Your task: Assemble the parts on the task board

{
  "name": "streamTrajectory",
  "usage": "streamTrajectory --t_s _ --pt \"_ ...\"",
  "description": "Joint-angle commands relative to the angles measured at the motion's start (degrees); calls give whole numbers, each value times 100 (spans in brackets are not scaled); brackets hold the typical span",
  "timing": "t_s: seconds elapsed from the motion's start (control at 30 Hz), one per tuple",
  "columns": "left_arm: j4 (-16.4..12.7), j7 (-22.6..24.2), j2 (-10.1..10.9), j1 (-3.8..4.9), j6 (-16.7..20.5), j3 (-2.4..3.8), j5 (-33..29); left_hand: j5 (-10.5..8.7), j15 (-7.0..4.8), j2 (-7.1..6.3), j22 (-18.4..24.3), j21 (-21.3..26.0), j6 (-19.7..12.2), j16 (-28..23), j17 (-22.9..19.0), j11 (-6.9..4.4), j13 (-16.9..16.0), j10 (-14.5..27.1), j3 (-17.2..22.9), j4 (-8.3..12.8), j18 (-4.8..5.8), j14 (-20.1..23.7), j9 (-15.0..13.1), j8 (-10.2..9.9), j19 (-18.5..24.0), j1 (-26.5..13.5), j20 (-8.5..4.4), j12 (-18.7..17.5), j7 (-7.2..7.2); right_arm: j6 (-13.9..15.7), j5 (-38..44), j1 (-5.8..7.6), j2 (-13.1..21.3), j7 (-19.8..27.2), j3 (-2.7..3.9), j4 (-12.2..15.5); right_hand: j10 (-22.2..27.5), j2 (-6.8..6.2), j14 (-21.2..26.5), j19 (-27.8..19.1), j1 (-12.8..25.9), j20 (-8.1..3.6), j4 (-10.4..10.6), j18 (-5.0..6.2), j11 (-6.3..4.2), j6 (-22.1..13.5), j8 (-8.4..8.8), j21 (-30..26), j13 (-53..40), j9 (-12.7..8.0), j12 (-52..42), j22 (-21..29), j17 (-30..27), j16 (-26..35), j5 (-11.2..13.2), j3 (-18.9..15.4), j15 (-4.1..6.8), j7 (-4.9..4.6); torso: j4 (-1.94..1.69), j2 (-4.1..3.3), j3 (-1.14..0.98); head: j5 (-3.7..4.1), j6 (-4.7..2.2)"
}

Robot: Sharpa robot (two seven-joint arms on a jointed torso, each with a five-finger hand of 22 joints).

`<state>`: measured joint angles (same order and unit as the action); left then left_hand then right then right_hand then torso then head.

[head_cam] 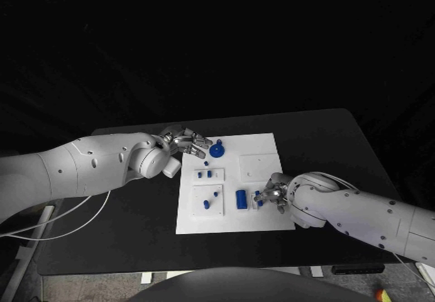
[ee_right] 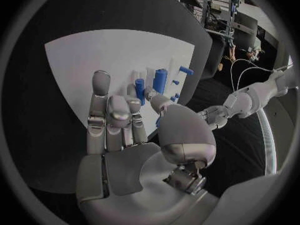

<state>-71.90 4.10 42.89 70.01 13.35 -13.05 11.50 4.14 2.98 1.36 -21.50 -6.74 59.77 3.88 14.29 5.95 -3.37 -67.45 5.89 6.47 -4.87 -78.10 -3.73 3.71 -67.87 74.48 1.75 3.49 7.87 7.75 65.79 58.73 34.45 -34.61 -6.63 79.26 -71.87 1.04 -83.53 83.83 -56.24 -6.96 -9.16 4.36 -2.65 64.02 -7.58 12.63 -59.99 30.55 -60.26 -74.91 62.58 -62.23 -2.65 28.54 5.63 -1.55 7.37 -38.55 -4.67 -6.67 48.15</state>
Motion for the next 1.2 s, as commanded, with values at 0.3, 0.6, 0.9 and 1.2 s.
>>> streamTrajectory --t_s 0.3,0.6,0.9,1.2 --pt "-22 44 0 4 -105 5 -11 13 -8 15 27 -25 -44 -25 7 -6 0 46 -2 -22 112 43 -2 1 39 -62 16 -14 -7 -241 37 -31 -120 -17 -7 -88 33 43 8 27 49 -27 -10 -100 -20 30 40 -28 11 -7 31 1 -12 31 -39 -54 46 -2 6 6 5 -55 49" --pt "-14 36 -3 4 -111 5 -11 13 -8 15 27 -25 -44 -25 7 -6 0 46 -2 -22 112 43 -2 1 39 -62 16 -14 -7 -290 9 -41 -131 0 -19 -67 34 64 8 28 57 -27 -21 -102 -19 30 43 -28 10 -16 24 9 -16 30 -41 -67 45 -3 12 6 3 -81 72" --pt "-13 32 -4 4 -116 5 -11 11 -7 14 44 -31 -48 -25 7 -5 0 48 -9 -30 113 46 -2 1 41 -66 18 -14 -5 -319 -14 -62 -156 11 -34 -68 36 65 9 27 71 -26 -16 -102 -18 29 45 -29 11 -19 23 11 -21 34 -41 -77 44 -5 11 7 -3 -87 75" --pt "-12 26 -2 4 -112 5 -11 11 -7 14 44 -31 -48 -25 7 -5 0 48 -9 -30 113 46 -2 1 41 -66 18 -14 -5 -86 -19 -80 -197 94 -39 -177 201 -280 42 4 467 -6 327 -92 65 -122 207 -62 162 -187 197 45 -95 123 -9 -748 -1 -130 14 5 -3 -85 78"
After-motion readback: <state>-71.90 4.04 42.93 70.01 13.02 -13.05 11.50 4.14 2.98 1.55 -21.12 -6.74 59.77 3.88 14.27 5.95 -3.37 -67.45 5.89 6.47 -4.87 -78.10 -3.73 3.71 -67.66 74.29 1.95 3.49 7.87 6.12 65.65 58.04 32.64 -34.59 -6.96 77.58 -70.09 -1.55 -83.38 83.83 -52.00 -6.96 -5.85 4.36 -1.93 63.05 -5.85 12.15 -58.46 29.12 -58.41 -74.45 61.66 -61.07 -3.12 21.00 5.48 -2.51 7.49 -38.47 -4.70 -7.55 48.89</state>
